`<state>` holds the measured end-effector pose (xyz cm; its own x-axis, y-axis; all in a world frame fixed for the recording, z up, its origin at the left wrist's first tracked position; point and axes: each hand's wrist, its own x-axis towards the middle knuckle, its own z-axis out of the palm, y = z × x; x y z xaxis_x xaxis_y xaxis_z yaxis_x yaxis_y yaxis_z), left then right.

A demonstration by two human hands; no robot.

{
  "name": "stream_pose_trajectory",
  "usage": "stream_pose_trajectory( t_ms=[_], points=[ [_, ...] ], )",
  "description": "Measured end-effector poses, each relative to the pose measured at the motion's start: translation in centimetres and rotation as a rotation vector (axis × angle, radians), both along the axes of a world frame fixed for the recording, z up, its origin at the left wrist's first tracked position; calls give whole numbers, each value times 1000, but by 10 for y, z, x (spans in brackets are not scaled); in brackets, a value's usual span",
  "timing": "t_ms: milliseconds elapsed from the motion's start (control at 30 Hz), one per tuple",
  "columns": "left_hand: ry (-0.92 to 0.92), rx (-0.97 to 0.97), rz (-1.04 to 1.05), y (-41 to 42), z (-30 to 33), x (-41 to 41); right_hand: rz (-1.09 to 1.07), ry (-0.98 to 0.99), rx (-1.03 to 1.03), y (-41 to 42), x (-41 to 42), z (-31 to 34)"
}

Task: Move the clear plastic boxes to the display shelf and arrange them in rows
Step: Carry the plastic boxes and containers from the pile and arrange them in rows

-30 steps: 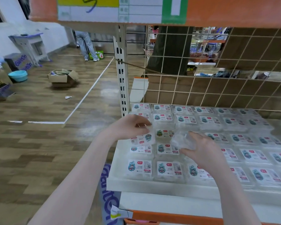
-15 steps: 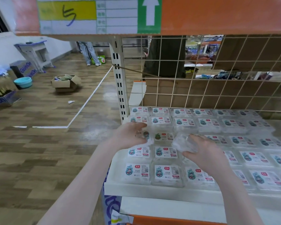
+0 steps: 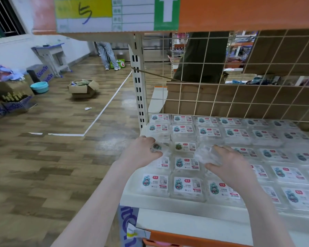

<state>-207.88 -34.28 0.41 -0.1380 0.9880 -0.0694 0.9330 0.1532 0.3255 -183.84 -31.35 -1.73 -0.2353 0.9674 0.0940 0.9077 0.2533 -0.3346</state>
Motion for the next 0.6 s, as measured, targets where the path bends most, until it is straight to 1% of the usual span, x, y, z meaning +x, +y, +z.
stream_pose_trajectory(
  t_ms=[167, 333, 433, 600],
  points=[
    [-2, -52, -3, -4, 0, -1, 3, 26, 21, 1, 1, -4],
    [8, -124, -194, -5, 10, -8, 16, 11, 27, 1, 2, -4],
    [7, -151, -235, -5, 10, -11, 16, 24, 13, 0, 1, -3],
    [190, -143, -245, -6, 6, -9, 26, 9, 19, 0, 2, -2]
  ],
)
